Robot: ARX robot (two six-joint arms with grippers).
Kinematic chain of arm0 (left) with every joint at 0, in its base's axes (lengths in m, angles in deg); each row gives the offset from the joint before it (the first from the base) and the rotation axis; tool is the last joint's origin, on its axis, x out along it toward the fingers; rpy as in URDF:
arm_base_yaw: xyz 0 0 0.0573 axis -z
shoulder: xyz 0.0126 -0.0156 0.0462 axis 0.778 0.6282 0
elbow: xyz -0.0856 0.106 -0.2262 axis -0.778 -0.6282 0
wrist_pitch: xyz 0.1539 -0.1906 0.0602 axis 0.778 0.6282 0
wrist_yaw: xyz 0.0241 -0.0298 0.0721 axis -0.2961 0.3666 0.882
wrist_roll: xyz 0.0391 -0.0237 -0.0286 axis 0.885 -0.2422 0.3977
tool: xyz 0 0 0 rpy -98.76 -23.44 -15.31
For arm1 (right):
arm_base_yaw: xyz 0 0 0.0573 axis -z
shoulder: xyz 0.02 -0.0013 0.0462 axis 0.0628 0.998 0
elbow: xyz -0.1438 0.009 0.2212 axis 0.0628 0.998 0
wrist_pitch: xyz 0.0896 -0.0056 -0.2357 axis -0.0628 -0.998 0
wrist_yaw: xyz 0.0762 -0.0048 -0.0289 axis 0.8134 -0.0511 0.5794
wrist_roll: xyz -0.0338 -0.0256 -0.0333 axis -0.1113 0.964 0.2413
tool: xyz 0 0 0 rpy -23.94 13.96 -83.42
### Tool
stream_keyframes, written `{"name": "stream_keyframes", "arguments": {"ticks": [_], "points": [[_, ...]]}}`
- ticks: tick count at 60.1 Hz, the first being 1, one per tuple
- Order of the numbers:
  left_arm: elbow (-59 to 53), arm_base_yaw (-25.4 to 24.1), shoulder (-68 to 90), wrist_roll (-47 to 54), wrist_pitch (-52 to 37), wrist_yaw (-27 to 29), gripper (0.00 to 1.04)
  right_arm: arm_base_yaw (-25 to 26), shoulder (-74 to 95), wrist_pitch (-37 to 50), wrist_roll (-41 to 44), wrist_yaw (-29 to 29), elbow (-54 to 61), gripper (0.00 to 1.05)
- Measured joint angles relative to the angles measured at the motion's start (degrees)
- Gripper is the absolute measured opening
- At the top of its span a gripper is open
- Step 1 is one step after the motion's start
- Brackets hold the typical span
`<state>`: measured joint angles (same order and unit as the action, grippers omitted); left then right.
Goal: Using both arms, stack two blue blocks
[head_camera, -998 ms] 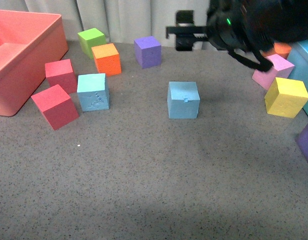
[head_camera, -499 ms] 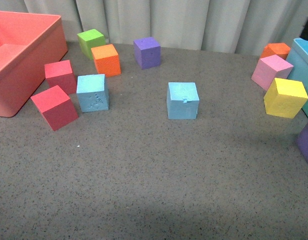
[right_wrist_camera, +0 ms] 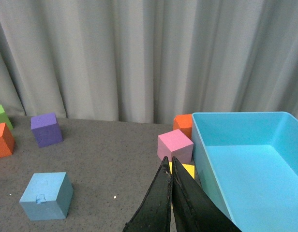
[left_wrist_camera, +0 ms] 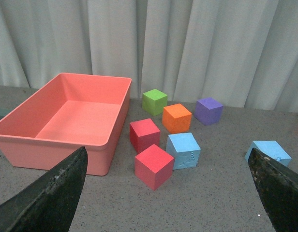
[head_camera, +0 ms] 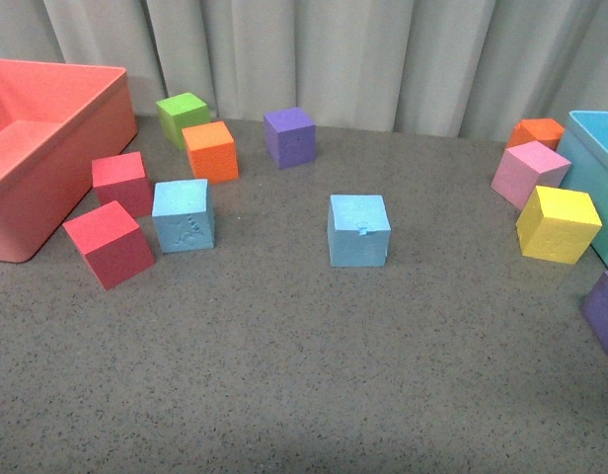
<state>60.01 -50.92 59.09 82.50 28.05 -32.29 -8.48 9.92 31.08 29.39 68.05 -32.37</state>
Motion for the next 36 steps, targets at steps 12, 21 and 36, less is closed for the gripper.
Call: {"name": "stream_keyframes", "arguments": {"ticks": [12,21,36], "points": [[0.00,0.00,0.00,0.00,0.00,0.00,0.98,4.55,-9.66,-6.58,0.00,4.22,2.97,0.01],[0.00,0.00,0.00,0.00,0.00,0.00,0.98,4.70,-17.18,-12.46,0.00,4.59,4.59,0.01],[0.00,0.00,0.00,0.00,0.00,0.00,0.98,4.74,-28.26,-21.99,0.00,4.63,5.88,0.01]]}}
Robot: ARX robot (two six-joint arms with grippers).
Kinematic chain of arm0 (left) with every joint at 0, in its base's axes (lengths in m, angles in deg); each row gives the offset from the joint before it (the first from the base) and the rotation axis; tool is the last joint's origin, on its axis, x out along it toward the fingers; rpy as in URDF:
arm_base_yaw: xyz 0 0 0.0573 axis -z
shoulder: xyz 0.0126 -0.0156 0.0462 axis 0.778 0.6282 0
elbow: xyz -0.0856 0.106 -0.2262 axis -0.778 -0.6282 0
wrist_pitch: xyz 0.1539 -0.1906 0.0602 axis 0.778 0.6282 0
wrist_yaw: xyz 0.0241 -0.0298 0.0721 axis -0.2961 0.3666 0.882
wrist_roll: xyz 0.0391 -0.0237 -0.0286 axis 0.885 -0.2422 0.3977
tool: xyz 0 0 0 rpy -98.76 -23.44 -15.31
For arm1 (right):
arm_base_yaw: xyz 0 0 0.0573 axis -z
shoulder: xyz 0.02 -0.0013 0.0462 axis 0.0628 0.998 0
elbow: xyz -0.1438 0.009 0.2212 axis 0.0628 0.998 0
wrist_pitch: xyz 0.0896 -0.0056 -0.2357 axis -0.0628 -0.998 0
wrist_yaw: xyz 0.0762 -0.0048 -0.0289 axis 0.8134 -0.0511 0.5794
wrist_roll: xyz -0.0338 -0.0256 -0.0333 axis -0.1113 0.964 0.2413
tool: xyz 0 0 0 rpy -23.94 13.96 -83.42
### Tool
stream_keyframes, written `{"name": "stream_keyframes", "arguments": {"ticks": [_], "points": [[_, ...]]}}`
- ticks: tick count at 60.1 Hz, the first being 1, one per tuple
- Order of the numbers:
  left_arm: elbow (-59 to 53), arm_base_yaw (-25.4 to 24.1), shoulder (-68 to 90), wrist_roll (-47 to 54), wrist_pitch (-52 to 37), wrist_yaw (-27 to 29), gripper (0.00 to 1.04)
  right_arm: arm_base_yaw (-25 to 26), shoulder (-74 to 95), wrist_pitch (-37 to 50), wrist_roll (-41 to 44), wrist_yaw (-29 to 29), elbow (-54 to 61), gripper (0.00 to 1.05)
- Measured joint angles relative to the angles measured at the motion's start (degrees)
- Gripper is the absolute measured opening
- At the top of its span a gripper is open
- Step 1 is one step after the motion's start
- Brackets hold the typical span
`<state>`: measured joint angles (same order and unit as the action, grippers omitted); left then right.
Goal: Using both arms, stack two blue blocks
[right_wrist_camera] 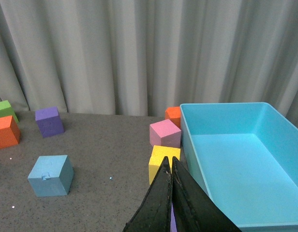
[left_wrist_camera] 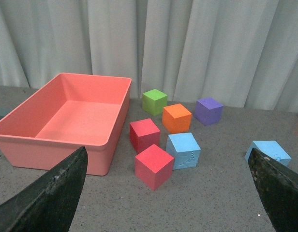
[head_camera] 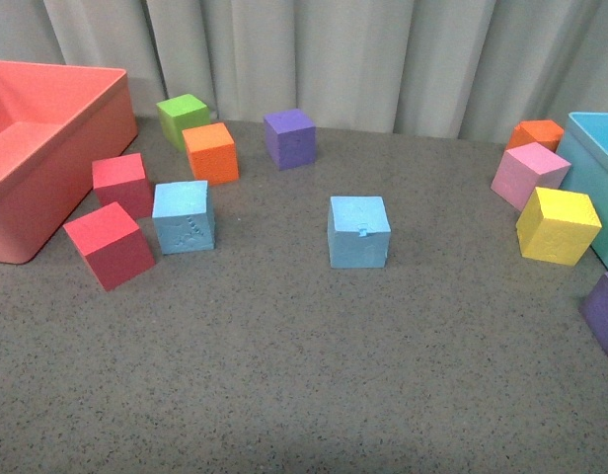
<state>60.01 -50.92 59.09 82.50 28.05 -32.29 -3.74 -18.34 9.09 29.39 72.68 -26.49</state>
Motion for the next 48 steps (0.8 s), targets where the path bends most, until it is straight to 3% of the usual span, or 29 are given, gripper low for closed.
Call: {"name": "stream_keyframes", "arguments": {"ticks": [48], "points": [[0.00,0.00,0.00,0.00,0.00,0.00,0.98,0.00,-23.67,-22.29,0.00,0.00,0.37,0.01]]}}
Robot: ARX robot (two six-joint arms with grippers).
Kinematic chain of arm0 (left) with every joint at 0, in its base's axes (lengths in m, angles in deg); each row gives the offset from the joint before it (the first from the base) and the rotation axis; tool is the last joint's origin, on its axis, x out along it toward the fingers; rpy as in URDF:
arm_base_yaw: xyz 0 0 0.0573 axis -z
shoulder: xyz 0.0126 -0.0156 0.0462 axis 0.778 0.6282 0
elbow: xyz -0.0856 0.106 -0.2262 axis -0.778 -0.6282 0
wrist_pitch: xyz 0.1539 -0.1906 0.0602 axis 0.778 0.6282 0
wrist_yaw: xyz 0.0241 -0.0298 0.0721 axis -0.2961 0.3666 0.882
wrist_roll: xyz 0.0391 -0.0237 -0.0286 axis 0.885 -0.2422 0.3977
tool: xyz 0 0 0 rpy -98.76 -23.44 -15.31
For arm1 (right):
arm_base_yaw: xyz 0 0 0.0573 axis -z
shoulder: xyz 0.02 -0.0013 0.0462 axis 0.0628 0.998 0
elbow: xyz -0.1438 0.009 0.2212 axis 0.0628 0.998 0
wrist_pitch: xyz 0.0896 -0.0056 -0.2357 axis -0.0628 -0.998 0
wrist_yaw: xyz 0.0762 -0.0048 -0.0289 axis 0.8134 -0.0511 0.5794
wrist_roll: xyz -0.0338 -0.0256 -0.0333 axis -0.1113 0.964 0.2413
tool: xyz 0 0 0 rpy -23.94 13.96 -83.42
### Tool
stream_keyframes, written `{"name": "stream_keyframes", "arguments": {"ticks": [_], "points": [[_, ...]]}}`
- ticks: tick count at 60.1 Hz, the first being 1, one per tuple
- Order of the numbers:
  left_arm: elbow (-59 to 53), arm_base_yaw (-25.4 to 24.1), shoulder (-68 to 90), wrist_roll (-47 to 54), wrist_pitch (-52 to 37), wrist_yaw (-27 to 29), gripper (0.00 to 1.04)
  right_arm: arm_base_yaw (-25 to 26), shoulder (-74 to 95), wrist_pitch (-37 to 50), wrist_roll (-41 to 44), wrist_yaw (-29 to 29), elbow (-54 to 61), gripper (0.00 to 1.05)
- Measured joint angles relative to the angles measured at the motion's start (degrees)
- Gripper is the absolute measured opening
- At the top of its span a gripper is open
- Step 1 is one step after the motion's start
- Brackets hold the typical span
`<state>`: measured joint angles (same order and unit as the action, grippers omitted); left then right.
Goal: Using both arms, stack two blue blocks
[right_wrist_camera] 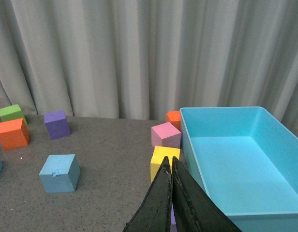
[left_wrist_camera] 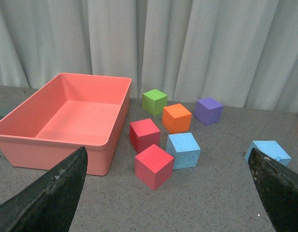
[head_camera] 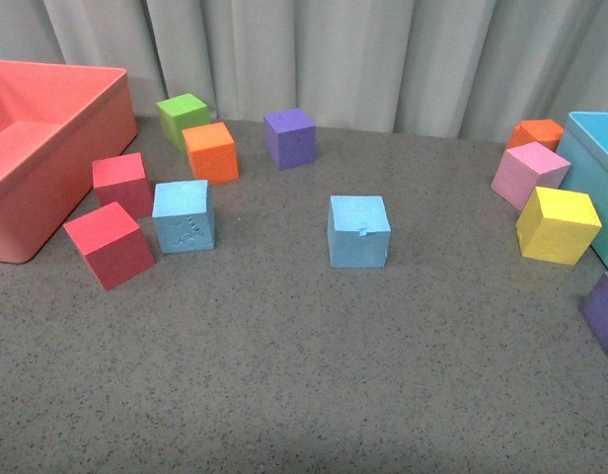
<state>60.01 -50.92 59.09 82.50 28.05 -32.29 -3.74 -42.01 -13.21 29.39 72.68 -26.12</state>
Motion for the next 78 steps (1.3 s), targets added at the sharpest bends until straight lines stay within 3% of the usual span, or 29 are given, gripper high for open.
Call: {"name": "stream_keyframes", "arguments": {"ticks": [14,20,32,42,47,51,61,69,78], "points": [[0.00,0.00,0.00,0.00,0.00,0.00,0.98,0.00,-5.05,-5.07,0.00,0.00,0.00,0.01],[0.00,0.00,0.00,0.00,0.00,0.02,0.98,0.00,-12.72,-14.51,0.00,0.15,-0.02,0.01],[0.00,0.00,0.00,0.00,0.00,0.00,0.98,0.00,-14.62,-15.02,0.07,0.17,-0.02,0.02],[0.00,0.00,0.00,0.02,0.00,0.00,0.98,0.00,-14.67,-15.02,0.02,0.17,-0.02,0.31],[2.97,1.18,5.25,-4.09,8.76,4.52,0.98,0.00,-14.67,-15.04,0.02,0.17,-0.02,0.47],[3.41,1.07,10.86,-5.44,9.07,4.31,0.98,0.00,-14.71,-15.02,0.02,0.15,-0.02,0.57],[9.11,2.21,42.86,-9.42,-15.04,4.26,0.98,0.00,-14.71,-15.04,-0.02,0.17,-0.02,0.97],[18.82,5.33,65.18,-10.05,-23.91,5.20,0.98,0.00,-14.71,-15.04,0.00,0.17,-0.02,0.95],[33.35,8.24,86.62,-11.10,-19.98,7.08,0.98,0.00,-14.71,-15.04,0.00,0.17,-0.02,0.95]]}}
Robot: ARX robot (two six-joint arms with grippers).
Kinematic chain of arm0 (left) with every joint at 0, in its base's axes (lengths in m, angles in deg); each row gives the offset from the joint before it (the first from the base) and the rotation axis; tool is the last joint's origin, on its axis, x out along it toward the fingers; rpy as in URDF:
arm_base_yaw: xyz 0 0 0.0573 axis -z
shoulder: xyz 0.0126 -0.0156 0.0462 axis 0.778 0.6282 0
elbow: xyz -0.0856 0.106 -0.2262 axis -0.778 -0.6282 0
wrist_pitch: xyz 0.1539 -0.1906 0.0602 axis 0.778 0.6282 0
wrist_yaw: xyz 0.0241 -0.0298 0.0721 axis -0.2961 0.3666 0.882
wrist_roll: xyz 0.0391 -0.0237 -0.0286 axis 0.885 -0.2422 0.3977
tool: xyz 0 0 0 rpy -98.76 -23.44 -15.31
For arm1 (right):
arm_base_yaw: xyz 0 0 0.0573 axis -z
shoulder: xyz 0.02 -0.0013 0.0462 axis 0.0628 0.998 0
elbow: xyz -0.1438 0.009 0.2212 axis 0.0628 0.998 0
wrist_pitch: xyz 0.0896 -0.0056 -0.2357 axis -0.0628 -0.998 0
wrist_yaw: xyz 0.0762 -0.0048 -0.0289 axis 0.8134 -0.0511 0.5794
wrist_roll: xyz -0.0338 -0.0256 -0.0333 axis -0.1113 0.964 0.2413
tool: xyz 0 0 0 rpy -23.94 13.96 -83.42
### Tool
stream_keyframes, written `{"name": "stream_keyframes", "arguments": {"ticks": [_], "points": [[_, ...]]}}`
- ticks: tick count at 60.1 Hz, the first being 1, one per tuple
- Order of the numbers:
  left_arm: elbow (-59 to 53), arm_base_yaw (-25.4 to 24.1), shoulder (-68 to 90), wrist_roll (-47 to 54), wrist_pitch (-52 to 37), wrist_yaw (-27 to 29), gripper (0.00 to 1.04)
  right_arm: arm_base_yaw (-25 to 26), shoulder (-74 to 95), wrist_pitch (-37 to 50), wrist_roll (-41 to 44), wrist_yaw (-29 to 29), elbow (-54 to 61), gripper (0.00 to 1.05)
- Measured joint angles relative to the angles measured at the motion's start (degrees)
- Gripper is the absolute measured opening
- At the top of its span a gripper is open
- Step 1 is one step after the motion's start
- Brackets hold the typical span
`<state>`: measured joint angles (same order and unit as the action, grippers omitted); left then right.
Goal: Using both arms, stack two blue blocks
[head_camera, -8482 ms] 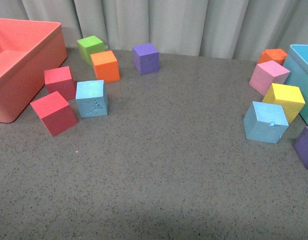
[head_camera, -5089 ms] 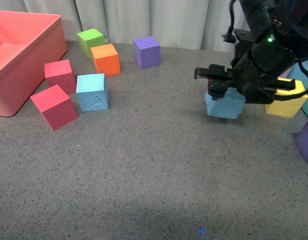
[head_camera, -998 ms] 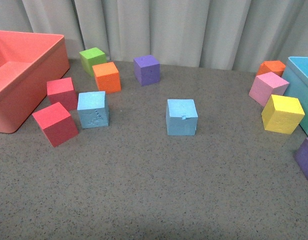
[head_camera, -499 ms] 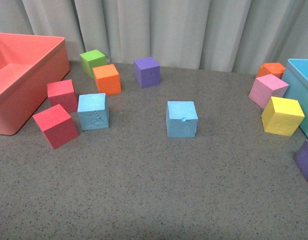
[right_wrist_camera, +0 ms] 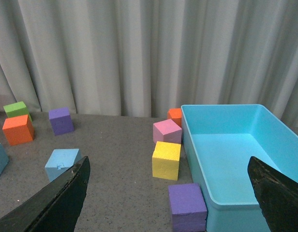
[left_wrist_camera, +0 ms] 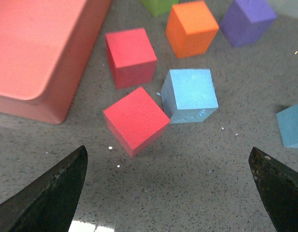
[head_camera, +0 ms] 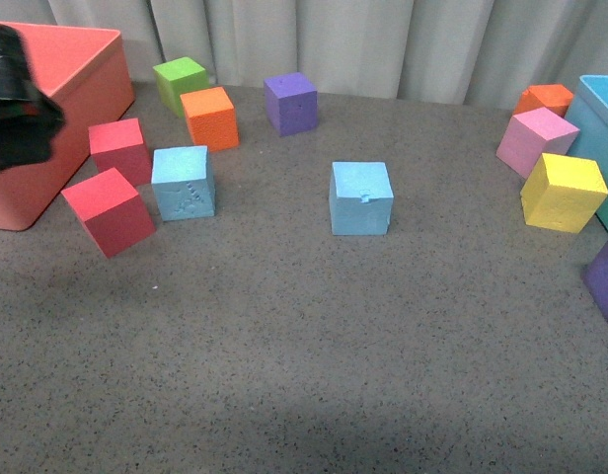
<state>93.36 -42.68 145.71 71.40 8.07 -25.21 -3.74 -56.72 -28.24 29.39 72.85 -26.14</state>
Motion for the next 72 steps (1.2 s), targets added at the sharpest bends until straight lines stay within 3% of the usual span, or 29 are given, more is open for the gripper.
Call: {"name": "stream_keyframes", "arguments": {"ticks": [21,31,45,72], "points": [[29.83,2.73,26.71,-3.93,13.16,3.10,0.98,0.00,0.00,0.00,0.00,0.00,0.00,0.95],[41.88,3.13,34.91,-4.20,23.34,1.01,0.98,0.00,0.00,0.00,0.00,0.00,0.00,0.95],[49.88,3.89,40.44,-4.66,31.12,0.83,0.98,0.00,0.00,0.00,0.00,0.00,0.00,0.95],[57.29,4.59,47.76,-5.92,37.77,2.29,0.98,0.00,0.00,0.00,0.00,0.00,0.00,0.95]]}}
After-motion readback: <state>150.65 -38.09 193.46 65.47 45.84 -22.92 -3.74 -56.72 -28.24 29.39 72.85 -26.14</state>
